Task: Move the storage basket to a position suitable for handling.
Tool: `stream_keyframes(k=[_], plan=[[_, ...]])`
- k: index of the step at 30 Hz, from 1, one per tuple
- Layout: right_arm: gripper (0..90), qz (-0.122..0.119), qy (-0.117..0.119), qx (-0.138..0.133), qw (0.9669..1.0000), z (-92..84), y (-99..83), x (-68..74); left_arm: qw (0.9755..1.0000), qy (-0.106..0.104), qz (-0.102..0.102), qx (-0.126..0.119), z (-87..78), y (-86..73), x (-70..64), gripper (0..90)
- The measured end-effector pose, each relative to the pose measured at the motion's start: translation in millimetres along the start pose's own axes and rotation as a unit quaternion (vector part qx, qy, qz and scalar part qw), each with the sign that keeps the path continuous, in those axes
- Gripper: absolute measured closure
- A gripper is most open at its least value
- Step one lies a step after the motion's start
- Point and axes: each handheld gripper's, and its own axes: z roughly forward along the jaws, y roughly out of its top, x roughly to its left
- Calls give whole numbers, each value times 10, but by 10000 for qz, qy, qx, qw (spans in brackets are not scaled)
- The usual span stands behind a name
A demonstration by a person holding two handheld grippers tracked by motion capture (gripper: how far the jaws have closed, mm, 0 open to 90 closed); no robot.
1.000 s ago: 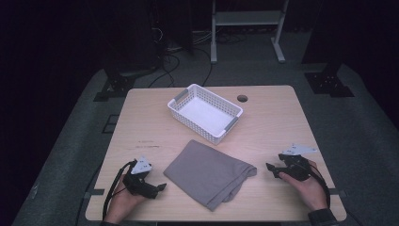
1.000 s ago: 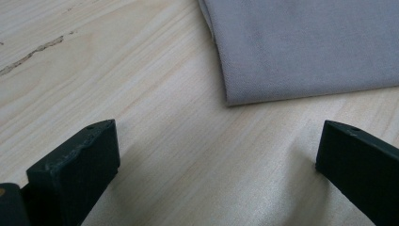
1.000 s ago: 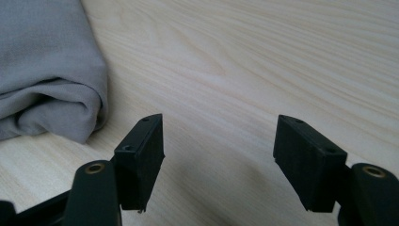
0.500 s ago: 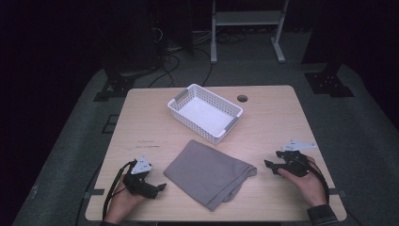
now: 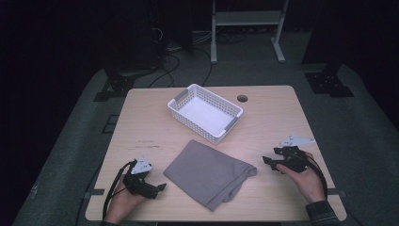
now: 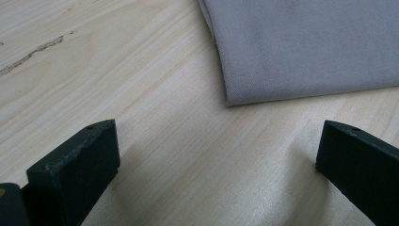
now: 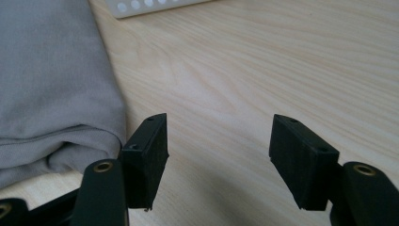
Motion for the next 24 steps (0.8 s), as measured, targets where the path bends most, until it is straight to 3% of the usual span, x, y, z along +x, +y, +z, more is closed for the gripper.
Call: stream_keyframes(k=[24], plan=[[389,16,104,-63,9999,16,260,-28,10000,-3,-1,1,0,0,1,0]])
